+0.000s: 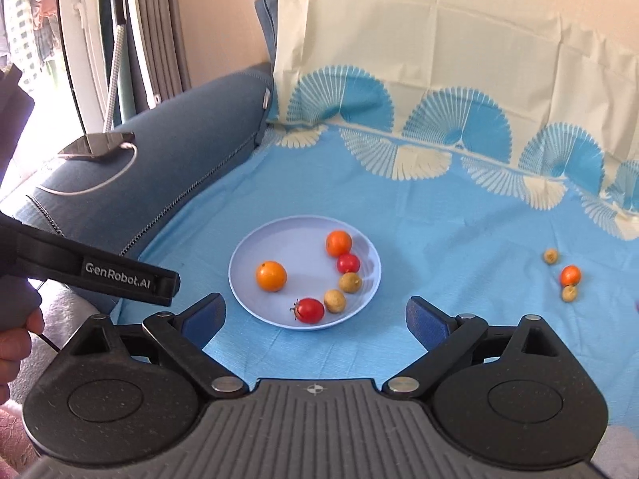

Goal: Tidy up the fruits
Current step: 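Withdraw both tools from the plate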

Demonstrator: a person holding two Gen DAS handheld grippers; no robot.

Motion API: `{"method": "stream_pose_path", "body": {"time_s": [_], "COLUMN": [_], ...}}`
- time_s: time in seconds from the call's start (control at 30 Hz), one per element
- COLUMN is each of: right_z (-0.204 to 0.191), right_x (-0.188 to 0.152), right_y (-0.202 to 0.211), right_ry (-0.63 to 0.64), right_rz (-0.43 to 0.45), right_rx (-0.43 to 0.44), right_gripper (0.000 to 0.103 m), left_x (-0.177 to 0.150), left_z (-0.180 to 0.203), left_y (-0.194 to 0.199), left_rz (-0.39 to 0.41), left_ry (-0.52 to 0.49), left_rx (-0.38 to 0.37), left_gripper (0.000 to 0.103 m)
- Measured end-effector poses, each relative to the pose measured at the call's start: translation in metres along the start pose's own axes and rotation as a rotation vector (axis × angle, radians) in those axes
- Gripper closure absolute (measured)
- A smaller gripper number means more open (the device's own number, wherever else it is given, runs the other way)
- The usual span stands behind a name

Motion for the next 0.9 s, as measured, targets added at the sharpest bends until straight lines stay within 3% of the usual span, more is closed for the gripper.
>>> {"method": "stream_pose_path", "body": {"time_s": [0.43, 0.9], "right_z": [0.004, -0.002], "right_x": [0.002, 0.001], "right_y": [0.058, 0.066], "right_ry": [-0.005, 0.018], "right_rz": [0.12, 0.136], "right_rx": [-0.008, -0.011], "right_gripper": [0.005, 0.004], "left_x": [-0.004, -0.004], "left_z": [0.008, 0.005], "left_y": [0.053, 0.061], "left_rz": [0.113, 0.141], "left_ry": [-0.012, -0.009], "left_rx": [-0.003, 0.003], "left_gripper": [0.0, 0.0]}}
Point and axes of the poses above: each gripper's, at about its wrist camera, not at the fingertips, and y roughly against the way its jaws point, z to its right, x to its top, the point moved 10 cm from there along -y, roughly the way its jaws point, and after that the axes turned 1 degree about -x, right-handed, at the moved point
